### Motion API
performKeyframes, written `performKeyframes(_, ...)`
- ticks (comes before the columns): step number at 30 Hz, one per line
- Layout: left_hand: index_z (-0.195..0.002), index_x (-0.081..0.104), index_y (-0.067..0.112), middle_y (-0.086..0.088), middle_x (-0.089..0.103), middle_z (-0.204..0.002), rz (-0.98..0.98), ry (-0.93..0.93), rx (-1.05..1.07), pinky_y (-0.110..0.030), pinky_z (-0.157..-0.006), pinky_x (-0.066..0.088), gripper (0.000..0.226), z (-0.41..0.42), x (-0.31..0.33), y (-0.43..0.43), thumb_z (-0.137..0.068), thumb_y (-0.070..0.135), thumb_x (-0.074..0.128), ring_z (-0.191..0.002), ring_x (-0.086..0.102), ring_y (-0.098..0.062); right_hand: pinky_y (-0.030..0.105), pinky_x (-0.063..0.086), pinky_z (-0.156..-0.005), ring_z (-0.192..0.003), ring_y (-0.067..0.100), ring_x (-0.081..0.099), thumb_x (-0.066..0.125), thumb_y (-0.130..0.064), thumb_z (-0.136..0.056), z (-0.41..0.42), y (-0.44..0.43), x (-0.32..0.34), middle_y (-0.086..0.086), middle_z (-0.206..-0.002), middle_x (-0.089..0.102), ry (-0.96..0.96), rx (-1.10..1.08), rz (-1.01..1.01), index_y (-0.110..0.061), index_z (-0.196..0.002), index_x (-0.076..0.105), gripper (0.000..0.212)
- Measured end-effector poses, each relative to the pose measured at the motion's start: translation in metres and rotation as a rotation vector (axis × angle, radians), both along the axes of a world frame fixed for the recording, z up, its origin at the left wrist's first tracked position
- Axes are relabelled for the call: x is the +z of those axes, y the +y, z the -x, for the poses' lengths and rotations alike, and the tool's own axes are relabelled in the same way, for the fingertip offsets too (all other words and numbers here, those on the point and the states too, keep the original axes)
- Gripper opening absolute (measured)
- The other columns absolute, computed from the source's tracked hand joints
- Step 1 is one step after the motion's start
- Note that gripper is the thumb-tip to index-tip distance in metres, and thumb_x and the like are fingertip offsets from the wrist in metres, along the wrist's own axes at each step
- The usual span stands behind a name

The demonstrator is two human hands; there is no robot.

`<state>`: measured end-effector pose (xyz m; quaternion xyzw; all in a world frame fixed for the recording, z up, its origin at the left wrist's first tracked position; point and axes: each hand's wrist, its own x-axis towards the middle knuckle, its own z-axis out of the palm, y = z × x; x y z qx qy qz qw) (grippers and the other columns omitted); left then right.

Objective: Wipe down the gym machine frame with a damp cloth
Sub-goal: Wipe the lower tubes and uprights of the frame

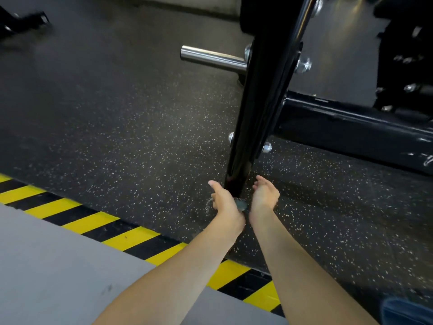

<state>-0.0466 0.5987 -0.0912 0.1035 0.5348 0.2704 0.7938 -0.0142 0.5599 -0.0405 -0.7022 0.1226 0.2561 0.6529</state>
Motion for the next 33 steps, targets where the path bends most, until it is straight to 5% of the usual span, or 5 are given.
performKeyframes(4,-0.145,0.036,0.021,-0.015,0.046,-0.141,0.096,-0.029,0.052,-0.052,-0.103,0.040,0.065,0.019,0.091,0.005,-0.096,0.062,0.029,-0.124,0.049,-0.039,0.033,0.045,-0.096,-0.100,0.023,0.063,0.045,-0.003,-0.095,0.009,-0.021,0.026,0.011,-0.107,0.067,0.137,-0.020,0.037,-0.007,-0.115,0.066,0.029)
performKeyframes(12,-0.126,0.051,-0.006,-0.022,0.057,-0.110,0.087,0.055,0.026,-0.044,-0.079,0.044,0.039,0.026,0.224,0.007,-0.101,0.024,0.048,-0.106,0.057,-0.038,0.040,0.054,-0.084,-0.085,0.026,0.062,0.048,-0.002,-0.096,0.012,-0.004,0.152,0.022,-0.105,0.067,0.211,0.175,0.142,0.002,-0.112,0.064,0.023)
performKeyframes(19,-0.131,0.055,0.016,-0.014,0.061,-0.122,-0.032,0.045,-0.132,-0.046,-0.102,0.044,0.038,0.032,0.255,0.001,-0.099,0.003,0.039,-0.109,0.060,-0.034,0.035,0.057,-0.064,-0.070,0.028,0.067,0.052,-0.008,-0.092,0.030,-0.022,0.208,0.014,-0.077,0.069,0.190,0.341,0.465,0.002,-0.094,0.066,0.017)
performKeyframes(27,-0.133,0.056,0.013,-0.003,0.059,-0.126,-0.309,0.057,-0.515,-0.025,-0.084,0.041,0.035,0.077,0.322,0.016,-0.100,0.006,0.047,-0.106,0.055,-0.015,0.036,0.054,-0.073,-0.078,0.024,0.063,0.052,-0.008,-0.096,0.058,-0.036,0.274,0.022,-0.104,0.067,0.231,0.439,0.497,0.005,-0.116,0.062,0.026)
performKeyframes(33,-0.115,0.065,0.009,-0.015,0.070,-0.110,-0.025,-0.156,-0.567,-0.029,-0.069,0.052,0.025,0.160,0.393,0.011,-0.100,0.021,0.049,-0.089,0.066,-0.023,0.034,0.050,-0.057,-0.077,0.027,0.060,0.042,-0.011,-0.101,0.109,-0.032,0.358,0.015,-0.088,0.063,0.408,0.346,0.336,0.002,-0.118,0.058,0.027)
